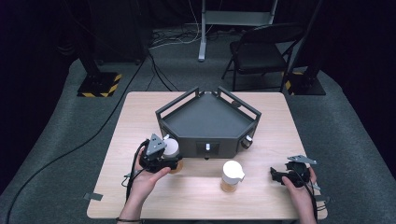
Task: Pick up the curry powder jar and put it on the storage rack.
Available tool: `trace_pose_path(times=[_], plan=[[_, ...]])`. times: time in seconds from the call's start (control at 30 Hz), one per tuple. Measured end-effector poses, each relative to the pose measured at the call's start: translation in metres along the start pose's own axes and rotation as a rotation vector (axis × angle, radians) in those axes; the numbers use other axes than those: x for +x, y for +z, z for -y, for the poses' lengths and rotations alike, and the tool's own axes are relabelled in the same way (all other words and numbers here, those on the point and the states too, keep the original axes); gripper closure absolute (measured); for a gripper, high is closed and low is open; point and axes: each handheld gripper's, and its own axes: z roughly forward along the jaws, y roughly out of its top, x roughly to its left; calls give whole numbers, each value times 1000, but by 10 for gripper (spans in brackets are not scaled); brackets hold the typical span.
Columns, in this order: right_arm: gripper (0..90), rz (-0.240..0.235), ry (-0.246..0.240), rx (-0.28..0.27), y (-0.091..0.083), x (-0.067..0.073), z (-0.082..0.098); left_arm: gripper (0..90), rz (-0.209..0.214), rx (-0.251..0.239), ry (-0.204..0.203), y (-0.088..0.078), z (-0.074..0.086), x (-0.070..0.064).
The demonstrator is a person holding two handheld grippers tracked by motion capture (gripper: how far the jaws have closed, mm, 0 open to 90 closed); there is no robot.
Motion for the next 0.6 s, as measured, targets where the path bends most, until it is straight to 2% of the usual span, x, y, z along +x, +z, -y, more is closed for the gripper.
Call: trace_pose_path(times=[0.2,0.6], plan=[[0,0,0,0,0,0,0,338,-3,-17,10,-4,-12,2],[0,0,0,0,0,0,0,338,18,-41,3,-13,-38,14]])
